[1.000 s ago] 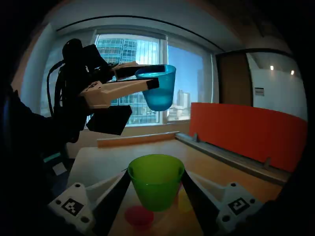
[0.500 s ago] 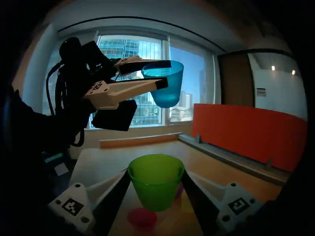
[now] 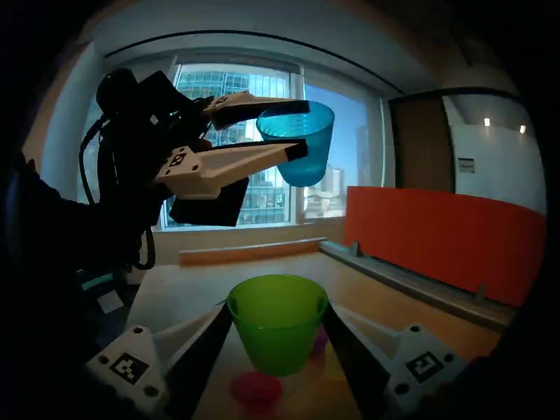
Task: Pour water
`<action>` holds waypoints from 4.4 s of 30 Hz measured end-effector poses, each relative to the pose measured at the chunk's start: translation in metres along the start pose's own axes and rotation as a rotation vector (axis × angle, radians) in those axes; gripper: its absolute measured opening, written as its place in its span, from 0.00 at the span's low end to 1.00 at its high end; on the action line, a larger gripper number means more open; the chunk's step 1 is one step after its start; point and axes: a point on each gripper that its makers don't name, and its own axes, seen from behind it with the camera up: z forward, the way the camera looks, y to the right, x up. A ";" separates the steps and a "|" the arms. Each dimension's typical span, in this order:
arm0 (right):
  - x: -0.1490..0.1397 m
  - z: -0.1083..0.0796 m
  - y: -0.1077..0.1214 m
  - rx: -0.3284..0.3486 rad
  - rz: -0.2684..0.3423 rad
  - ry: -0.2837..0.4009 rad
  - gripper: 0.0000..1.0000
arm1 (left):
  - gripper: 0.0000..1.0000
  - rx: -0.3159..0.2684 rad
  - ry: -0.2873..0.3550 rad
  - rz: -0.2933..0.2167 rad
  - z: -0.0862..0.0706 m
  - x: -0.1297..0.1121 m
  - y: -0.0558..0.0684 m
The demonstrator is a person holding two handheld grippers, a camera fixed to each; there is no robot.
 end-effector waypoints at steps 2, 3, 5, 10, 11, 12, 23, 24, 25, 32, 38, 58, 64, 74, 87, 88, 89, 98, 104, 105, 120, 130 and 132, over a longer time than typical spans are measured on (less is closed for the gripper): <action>0.000 0.000 0.000 0.001 0.000 0.000 0.92 | 0.89 0.003 -0.001 0.016 0.000 0.000 0.000; 0.000 0.000 0.000 0.001 0.000 0.000 0.91 | 0.89 0.004 -0.002 0.024 0.001 -0.001 0.000; 0.000 0.000 -0.001 0.002 0.000 0.001 0.91 | 0.89 0.008 -0.004 0.038 0.001 -0.001 0.000; 0.001 0.001 -0.001 0.006 -0.001 0.002 0.92 | 0.89 0.006 -0.008 0.066 0.002 -0.003 0.001; 0.001 0.001 -0.001 0.006 -0.002 0.003 0.92 | 0.89 0.006 -0.009 0.072 0.003 -0.003 0.001; 0.001 0.002 -0.001 0.007 -0.002 0.003 0.92 | 0.89 0.008 -0.008 0.078 0.003 -0.003 0.000; 0.002 0.003 0.001 0.007 -0.005 0.004 0.91 | 0.89 0.014 -0.002 0.154 0.004 0.003 0.001; 0.002 0.003 0.001 0.008 -0.004 0.004 0.91 | 0.89 0.015 -0.002 0.159 0.004 0.003 0.000; 0.003 0.003 0.001 0.009 -0.004 0.004 0.91 | 0.89 0.017 -0.002 0.164 0.005 0.003 0.000; 0.004 0.003 0.000 0.011 -0.004 0.007 0.91 | 0.89 0.026 -0.003 0.196 0.007 0.005 -0.001; 0.004 0.002 0.002 0.007 -0.002 0.010 0.91 | 0.89 0.026 0.003 0.215 0.007 0.009 -0.001; 0.005 0.000 0.005 -0.001 -0.001 0.020 0.91 | 0.89 0.011 0.017 0.275 0.008 0.017 0.005; 0.006 -0.001 0.005 -0.002 -0.002 0.022 0.91 | 0.89 0.011 0.019 0.289 0.008 0.018 0.005; 0.006 -0.003 0.007 -0.008 -0.002 0.025 0.91 | 0.89 0.013 0.021 0.324 0.007 0.021 0.005; 0.008 -0.003 0.008 -0.011 -0.006 0.027 0.91 | 0.89 0.012 0.025 0.363 0.006 0.022 0.006; 0.008 -0.003 0.008 -0.011 -0.006 0.028 0.91 | 0.89 0.012 0.025 0.367 0.006 0.022 0.006; 0.008 -0.003 0.008 -0.011 -0.007 0.028 0.91 | 0.89 0.012 0.026 0.370 0.006 0.022 0.006; 0.010 -0.003 0.008 -0.012 -0.008 0.029 0.91 | 0.89 0.011 0.032 0.402 0.006 0.024 0.006; 0.010 -0.003 0.009 -0.014 -0.009 0.029 0.91 | 0.89 0.013 0.035 0.427 0.008 0.027 0.005; 0.010 -0.003 0.009 -0.014 -0.009 0.029 0.91 | 0.89 0.013 0.035 0.431 0.008 0.027 0.005; 0.011 -0.003 0.011 -0.016 -0.011 0.031 0.91 | 0.89 0.016 0.043 0.495 0.007 0.032 0.005; 0.011 -0.004 0.013 -0.021 -0.011 0.034 0.91 | 0.89 0.016 0.040 0.535 0.009 0.033 0.006; 0.011 -0.004 0.014 -0.022 -0.011 0.035 0.91 | 0.89 0.016 0.040 0.546 0.010 0.033 0.006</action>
